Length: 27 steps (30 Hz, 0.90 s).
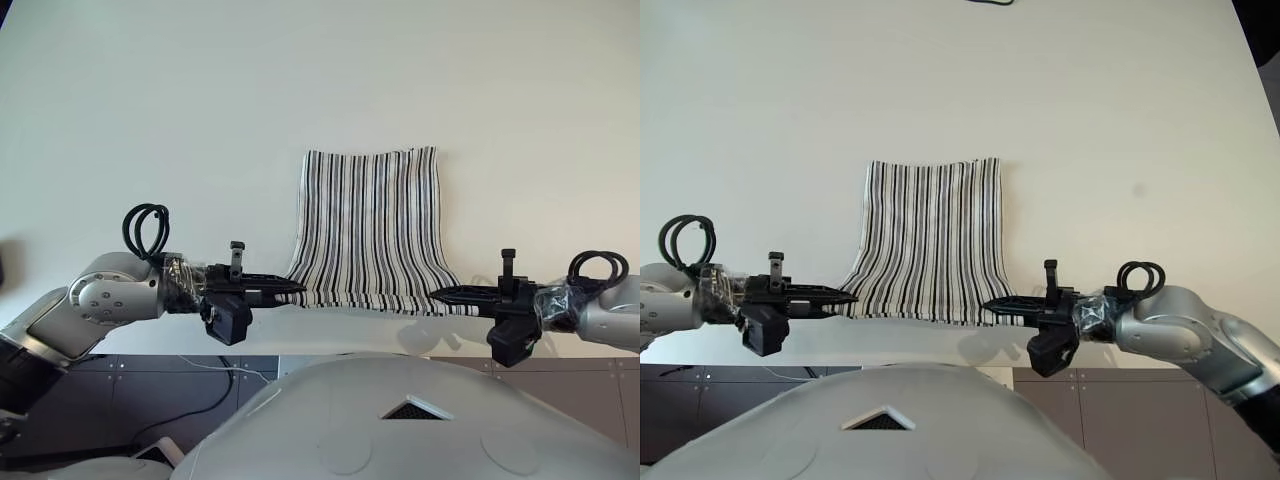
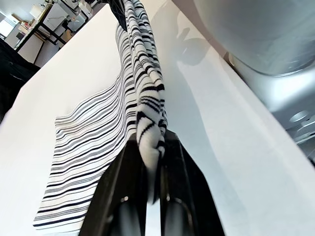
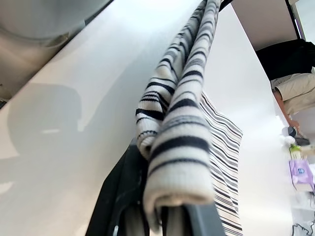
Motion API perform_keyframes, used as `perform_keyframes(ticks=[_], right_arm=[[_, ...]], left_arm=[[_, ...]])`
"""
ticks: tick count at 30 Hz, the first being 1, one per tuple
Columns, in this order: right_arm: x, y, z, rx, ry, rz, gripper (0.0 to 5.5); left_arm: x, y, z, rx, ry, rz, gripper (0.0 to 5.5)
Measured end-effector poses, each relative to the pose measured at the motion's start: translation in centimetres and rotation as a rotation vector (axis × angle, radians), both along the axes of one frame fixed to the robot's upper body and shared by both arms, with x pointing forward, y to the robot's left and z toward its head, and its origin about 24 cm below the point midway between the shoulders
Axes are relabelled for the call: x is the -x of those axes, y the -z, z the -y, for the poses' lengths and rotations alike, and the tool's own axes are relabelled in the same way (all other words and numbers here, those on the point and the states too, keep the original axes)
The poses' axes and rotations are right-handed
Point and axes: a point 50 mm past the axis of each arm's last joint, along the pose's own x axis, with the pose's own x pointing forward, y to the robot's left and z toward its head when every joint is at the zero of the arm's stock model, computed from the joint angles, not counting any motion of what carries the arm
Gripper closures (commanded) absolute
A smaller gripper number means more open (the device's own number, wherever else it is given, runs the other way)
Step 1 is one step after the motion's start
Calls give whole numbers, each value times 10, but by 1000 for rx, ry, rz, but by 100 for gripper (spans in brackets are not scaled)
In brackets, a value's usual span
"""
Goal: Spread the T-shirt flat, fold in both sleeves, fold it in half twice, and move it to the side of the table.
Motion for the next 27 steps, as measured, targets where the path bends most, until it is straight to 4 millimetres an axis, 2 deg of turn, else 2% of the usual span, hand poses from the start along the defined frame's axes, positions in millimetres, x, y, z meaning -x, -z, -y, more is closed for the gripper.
perform_keyframes(ticks=[3, 5, 7, 9, 13, 18, 20, 27], right_arm=[[-4, -23, -1, -49, 103, -102, 540], [-11, -27, 0, -80, 188, -204, 540], [-21, -28, 3, -92, 247, -279, 540], [-40, -26, 7, -128, 309, -331, 540], [-77, -13, 10, -172, 375, -447, 540], [-127, 3, 9, -208, 429, -544, 540], [-140, 9, 8, -208, 445, -559, 540], [-163, 38, 6, -196, 506, -628, 540]], left_arm=[[4, -12, 1, 41, -58, -52, 539], [-2, -16, 4, 45, -100, -60, 539], [-17, -16, 7, 50, -151, -62, 539], [-38, -16, 10, 52, -196, -67, 539], [-74, -3, 21, 52, -277, -171, 539], [-100, 15, 25, 48, -386, -292, 539], [-107, 19, 27, 65, -421, -330, 539], [-131, 32, 30, 114, -558, -455, 539]])
